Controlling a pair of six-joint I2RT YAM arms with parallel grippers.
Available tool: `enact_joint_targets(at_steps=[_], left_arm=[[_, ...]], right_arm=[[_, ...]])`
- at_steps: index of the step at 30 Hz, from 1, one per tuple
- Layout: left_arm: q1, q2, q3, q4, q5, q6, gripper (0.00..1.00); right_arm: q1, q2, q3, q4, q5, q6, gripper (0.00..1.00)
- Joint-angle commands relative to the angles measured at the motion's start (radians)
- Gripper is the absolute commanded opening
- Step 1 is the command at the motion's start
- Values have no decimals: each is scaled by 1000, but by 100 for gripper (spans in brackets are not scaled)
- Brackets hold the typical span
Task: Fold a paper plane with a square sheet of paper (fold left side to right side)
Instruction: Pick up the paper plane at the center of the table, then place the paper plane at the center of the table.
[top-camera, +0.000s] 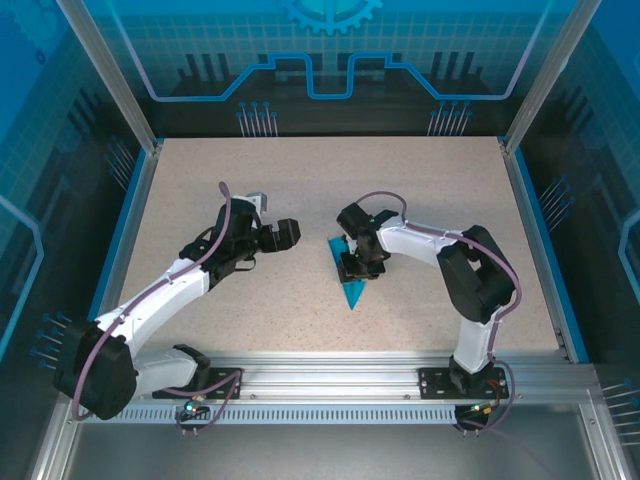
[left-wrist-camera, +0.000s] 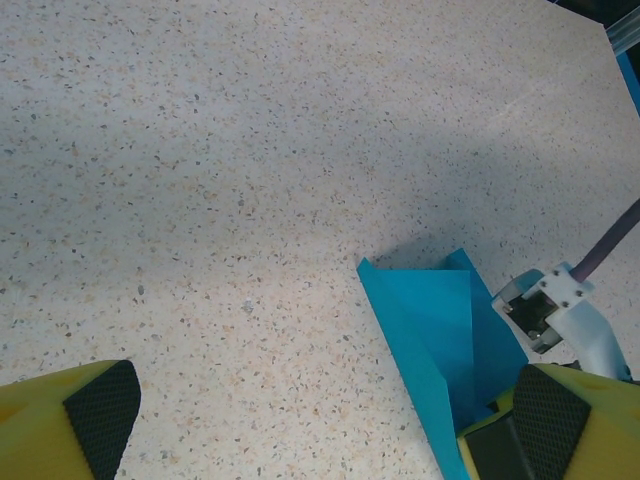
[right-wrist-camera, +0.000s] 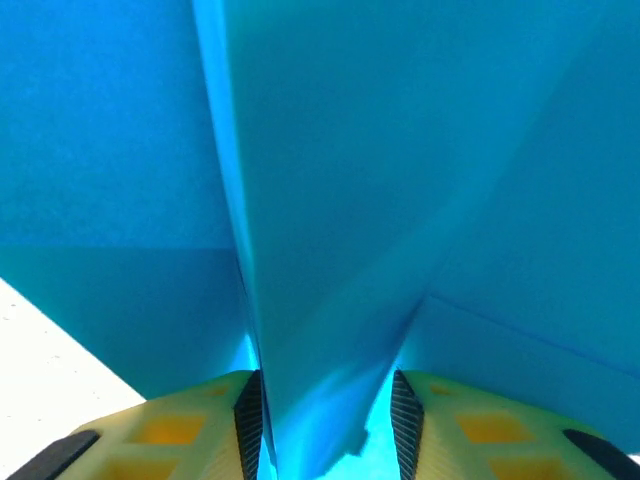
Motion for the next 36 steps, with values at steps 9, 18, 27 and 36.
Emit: enact_joint_targets(at_steps=[9,18,27,36], left_arm=[[14,-28,-3,-10,-15,7,99],[15,-60,-2,-16,1,38,99],[16,-52,-2,-33,17,40,99],[17,-28,13,-40,25,39,99]], right_arm=[[23,7,63,-68,30,14,17],[-75,35,227,-192,88,-4,14],[-159,190,398,-206,111,0,11],[-163,266,399,-173,112,22,11]])
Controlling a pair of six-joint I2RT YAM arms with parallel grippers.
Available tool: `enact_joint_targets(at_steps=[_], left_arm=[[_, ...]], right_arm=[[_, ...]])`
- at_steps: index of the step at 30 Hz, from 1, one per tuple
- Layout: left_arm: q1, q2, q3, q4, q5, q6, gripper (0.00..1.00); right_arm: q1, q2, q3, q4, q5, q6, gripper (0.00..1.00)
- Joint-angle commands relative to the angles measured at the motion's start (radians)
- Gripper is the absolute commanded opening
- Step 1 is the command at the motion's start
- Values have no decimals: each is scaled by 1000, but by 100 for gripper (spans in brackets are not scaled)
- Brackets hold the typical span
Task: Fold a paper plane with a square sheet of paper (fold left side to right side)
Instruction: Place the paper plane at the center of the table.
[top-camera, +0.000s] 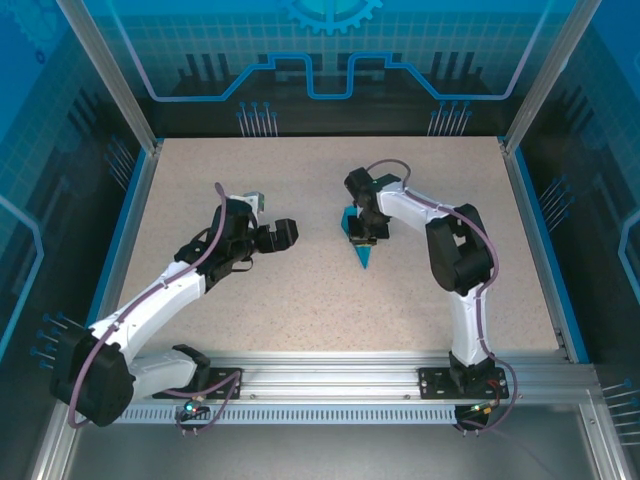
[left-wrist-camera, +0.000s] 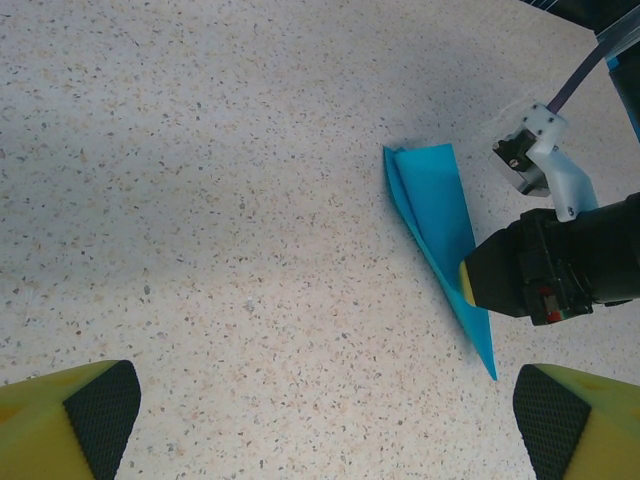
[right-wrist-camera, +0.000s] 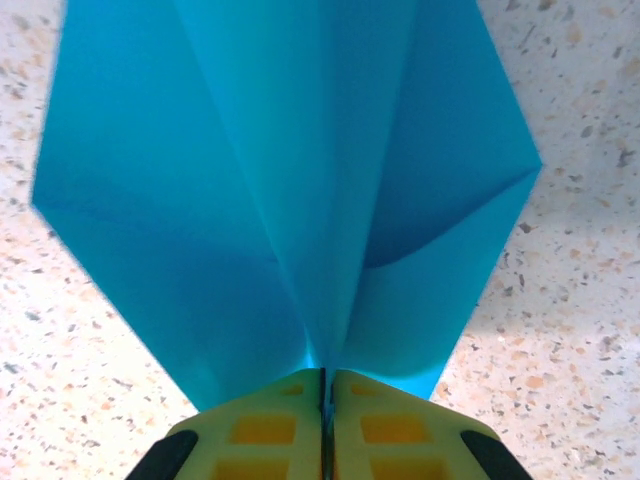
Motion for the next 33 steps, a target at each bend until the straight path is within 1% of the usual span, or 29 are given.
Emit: enact_joint_targets(at_steps=[1,11,15,26,33], left_arm=[[11,10,14,-17,24,28,99],[11,17,17,-14,30,29,99],[10,16,17,-18,30,30,99],[11,4,25,-25,22,29,99],[21,-21,29,-31,23,22,99]], right_arm=[[-3,24,5,-3,-1,17,11],[11,18,-19,6,-12,18,20],[16,4,-16,-1,-1,18,21],[30,-38,-10,-35,33,5,28],[54,-123,-21,-74,73,-8,39]])
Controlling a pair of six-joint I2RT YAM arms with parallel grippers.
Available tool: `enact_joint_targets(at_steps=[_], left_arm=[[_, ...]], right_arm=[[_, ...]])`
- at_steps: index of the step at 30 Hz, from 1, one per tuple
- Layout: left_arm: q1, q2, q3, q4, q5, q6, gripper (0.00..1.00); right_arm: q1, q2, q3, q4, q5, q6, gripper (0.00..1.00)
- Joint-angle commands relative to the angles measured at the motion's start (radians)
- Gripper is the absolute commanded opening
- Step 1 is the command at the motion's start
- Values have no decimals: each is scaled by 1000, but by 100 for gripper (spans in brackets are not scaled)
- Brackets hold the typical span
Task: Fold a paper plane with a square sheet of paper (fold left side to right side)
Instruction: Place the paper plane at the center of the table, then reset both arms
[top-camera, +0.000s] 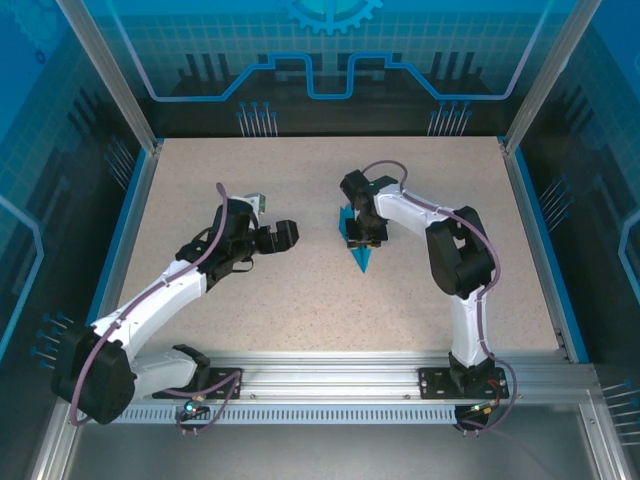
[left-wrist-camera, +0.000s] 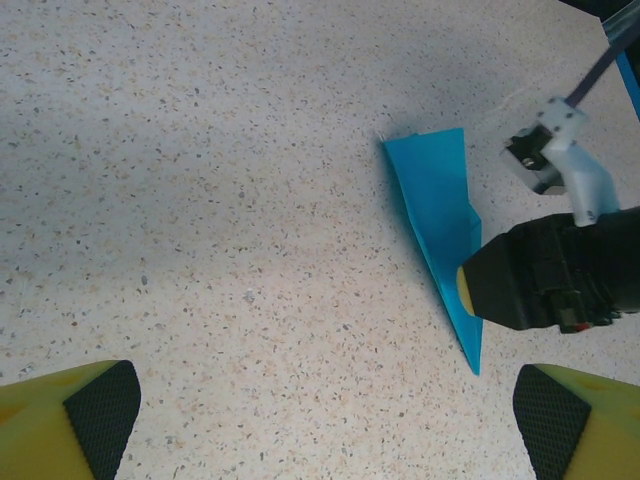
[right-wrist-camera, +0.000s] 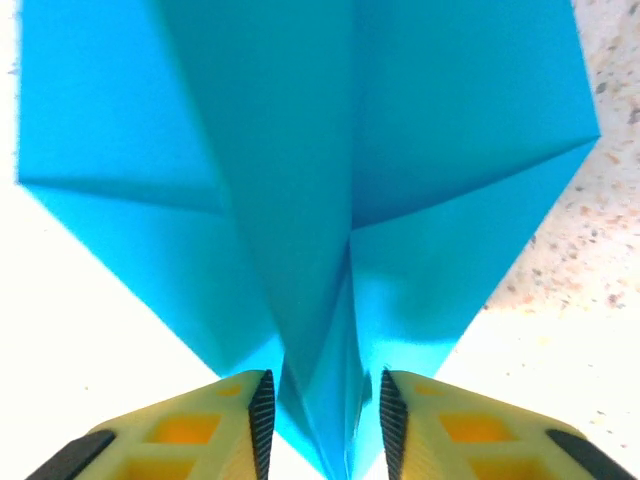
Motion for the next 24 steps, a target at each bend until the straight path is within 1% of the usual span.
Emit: enact_joint_targets(at_steps=[1,5,9,11,12,14,15,17,19,21,24], left_arm=[[18,-36,29,-25,10,21,99],[37,-52,25,-20,13,7,99],[87,-70,10,-5,9,-19,99],[116,-83,-5,6,-19,-33,99],[130,-95,-18,19,-47,-35,99],[149,-123,-50,50,-113,-24,99],[156,-137,-67,68,-165,-14,99],[161,-173,-108,120,-261,25,99],[161,-210,-164,195,-364,74,99],[162,-240,-206,238,-441,131,99],[168,-258,-249,264,-537,215,99]], right_arm=[[22,-95,-11,-61,38,-10,41],[31,-206,-52,-77,78,-27,49],[19,-381,-123,-63,179,-54,63],[1,-478,-179,-13,229,-72,74],[-11,-535,-219,22,253,-80,81],[-41,-634,-303,101,293,-91,93],[-65,-685,-353,148,315,-95,99],[-115,-767,-452,232,333,-101,100],[-183,-849,-553,321,357,-112,100],[-254,-907,-655,428,353,-137,100],[-326,-958,-845,660,358,-240,100]])
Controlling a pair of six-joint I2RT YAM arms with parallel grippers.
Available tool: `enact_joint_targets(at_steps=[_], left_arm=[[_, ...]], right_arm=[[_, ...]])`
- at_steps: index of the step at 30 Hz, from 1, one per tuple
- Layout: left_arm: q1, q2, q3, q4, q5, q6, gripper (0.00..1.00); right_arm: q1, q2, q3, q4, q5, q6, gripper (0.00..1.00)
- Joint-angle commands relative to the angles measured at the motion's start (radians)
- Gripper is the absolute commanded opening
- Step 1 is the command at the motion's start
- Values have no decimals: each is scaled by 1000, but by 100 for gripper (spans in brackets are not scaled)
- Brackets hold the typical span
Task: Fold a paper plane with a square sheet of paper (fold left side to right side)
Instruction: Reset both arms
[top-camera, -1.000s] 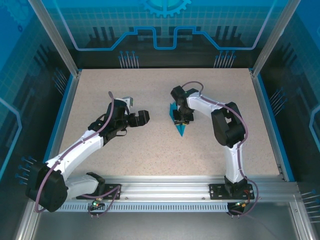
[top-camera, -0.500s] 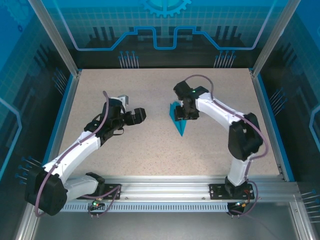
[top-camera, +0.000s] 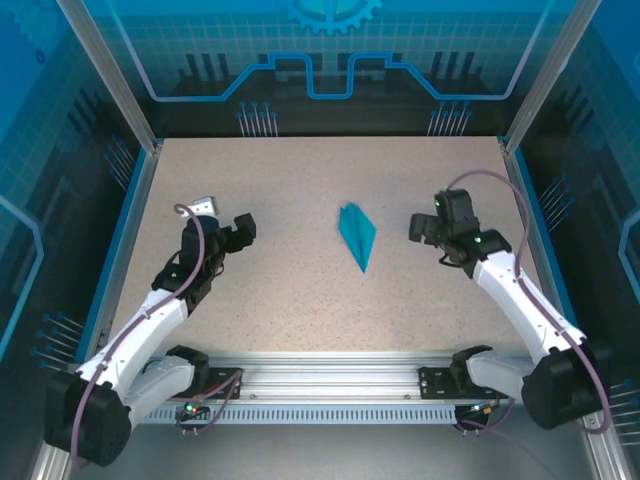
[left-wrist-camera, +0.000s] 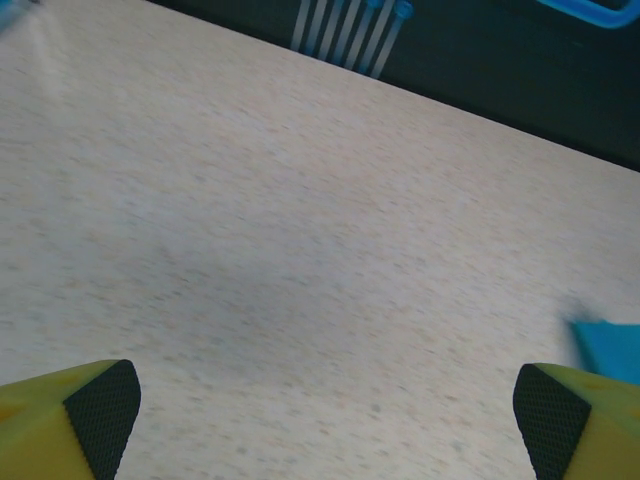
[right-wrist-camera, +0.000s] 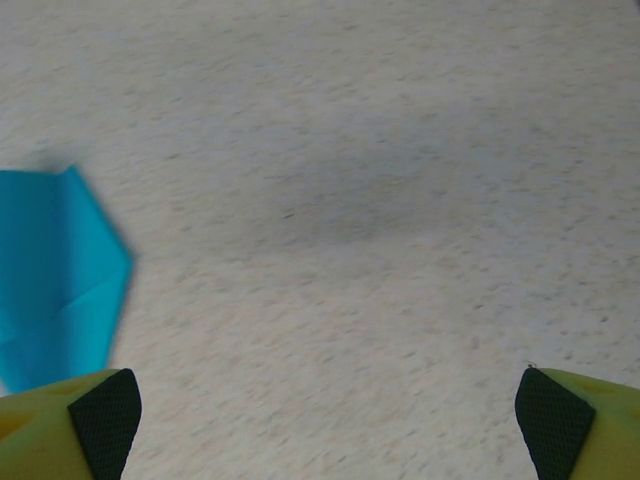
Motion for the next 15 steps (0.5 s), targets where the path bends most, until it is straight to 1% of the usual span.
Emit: enact_joint_targets(at_steps=[1,3,5,8,9,11,15], left_arm=[[21,-19,-42,90,-202,133,99],[44,-9,-70,109,-221,161,99],[67,5,-108,153,-215,206,99],[108,38,-169,263,-155,275,99],[123,57,-186,296,-130,284,99],[150,95,-214,374,-45,303,99],[184,187,-250,522,109,332,99]], right_arm=[[-54,-28,-169,329,45,-122,100],[-86,-14,-255,465,32,-157,100],[-116,19,-310,573,1,-174,100],[-138,80,-377,738,-55,-207,100],[-137,103,-395,817,-81,-225,100],[-139,147,-417,916,-116,-248,100],[-139,204,-410,1021,-171,-323,100]])
